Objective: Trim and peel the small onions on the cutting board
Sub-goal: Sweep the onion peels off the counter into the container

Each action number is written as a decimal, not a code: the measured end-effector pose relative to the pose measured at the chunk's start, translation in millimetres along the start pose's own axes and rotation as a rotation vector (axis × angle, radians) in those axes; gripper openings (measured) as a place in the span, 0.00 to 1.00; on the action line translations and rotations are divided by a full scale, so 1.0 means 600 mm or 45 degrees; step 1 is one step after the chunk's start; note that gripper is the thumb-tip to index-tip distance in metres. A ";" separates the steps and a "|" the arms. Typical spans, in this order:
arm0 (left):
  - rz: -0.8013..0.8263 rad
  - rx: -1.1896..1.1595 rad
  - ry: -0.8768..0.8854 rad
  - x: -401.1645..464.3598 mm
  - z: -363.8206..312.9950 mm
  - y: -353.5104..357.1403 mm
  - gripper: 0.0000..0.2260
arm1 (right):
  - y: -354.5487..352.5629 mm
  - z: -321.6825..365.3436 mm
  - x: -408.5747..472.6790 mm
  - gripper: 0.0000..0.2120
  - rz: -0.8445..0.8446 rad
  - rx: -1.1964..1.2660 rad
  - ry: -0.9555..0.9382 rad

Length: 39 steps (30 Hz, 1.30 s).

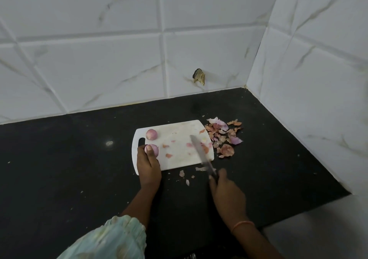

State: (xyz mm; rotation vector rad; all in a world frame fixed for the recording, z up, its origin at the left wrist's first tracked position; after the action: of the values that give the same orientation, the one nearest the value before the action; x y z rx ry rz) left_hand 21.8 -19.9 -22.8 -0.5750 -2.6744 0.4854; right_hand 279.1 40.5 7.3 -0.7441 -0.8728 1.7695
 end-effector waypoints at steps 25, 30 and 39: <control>0.060 0.013 -0.010 -0.003 -0.009 0.002 0.14 | -0.033 -0.016 0.057 0.11 -0.193 0.290 0.259; 0.088 0.062 -0.037 -0.004 -0.016 0.002 0.15 | -0.023 0.060 0.057 0.07 -0.157 0.369 0.048; 0.084 0.049 -0.050 -0.005 -0.016 -0.001 0.11 | 0.073 0.124 0.065 0.09 0.086 0.196 -0.035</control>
State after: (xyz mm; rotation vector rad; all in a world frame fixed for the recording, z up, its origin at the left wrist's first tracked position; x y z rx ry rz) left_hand 28.0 -19.2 -15.3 -0.6503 -2.6839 0.5708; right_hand 184.6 49.5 8.3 -0.6566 -0.7270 1.8871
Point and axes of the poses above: each hand's wrist, its own x-axis towards the middle knuckle, its own y-axis out of the palm, z = x × y, the point moved 6 cm from there along x, towards the middle knuckle, and after that the axes turned 8 degrees about x, right-handed, at the moved point
